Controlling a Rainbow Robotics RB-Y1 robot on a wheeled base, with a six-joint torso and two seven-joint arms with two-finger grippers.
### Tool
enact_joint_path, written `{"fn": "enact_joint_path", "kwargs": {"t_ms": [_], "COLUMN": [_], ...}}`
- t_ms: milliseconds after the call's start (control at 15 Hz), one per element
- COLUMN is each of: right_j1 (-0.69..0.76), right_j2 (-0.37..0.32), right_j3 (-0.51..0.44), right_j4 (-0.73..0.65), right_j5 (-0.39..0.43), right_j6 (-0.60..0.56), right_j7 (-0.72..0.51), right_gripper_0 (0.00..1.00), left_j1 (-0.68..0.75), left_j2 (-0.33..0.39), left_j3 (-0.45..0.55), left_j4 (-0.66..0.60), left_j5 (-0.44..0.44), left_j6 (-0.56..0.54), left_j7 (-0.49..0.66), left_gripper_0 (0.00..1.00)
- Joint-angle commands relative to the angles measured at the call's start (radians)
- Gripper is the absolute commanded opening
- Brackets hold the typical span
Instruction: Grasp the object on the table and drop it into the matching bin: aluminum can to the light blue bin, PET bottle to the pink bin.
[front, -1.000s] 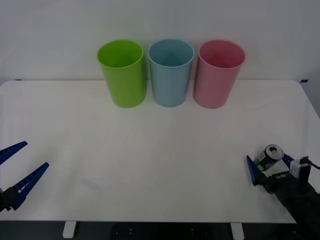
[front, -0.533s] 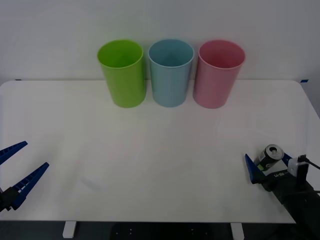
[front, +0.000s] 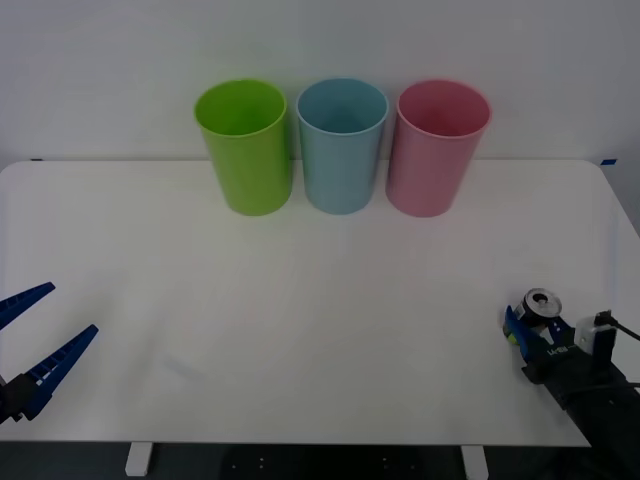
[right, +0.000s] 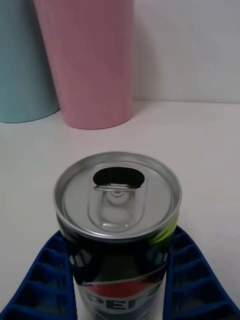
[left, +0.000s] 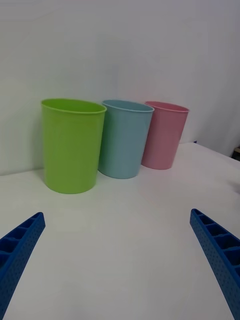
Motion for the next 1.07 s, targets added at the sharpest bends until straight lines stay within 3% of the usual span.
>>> {"fn": "enact_joint_path", "kwargs": {"t_ms": [67,400,733,1067], "right_j1": [0.001,0.001,0.001,0.001], "right_j2": [0.000,-0.002,-0.020,-0.043], "right_j3": [-0.007,-0.035,-0.073,-0.079], "right_j4": [0.000,0.000,-0.011,-0.149], "right_j5": [0.000,0.000,0.001,0.101], "right_j6": [-0.023,-0.099,-0.250,-0.309], "right_j7": [-0.001,-0.016,-0.062,-0.254], "right_gripper_0": [0.00,0.00,0.00,0.00], "left_j1": [0.000,0.000,0.000,0.000], "left_j2": [0.000,0.000,0.000,0.000], "left_j3": [0.000,0.000,0.000,0.000], "left_j4": [0.000,0.000,0.000,0.000], "left_j5": [0.000,0.000,0.000,0.000], "left_j6": [0.000,0.000,0.000,0.000], "left_j7": [0.000,0.000,0.000,0.000], "left_gripper_0": [1.00,1.00,1.00,1.00]}}
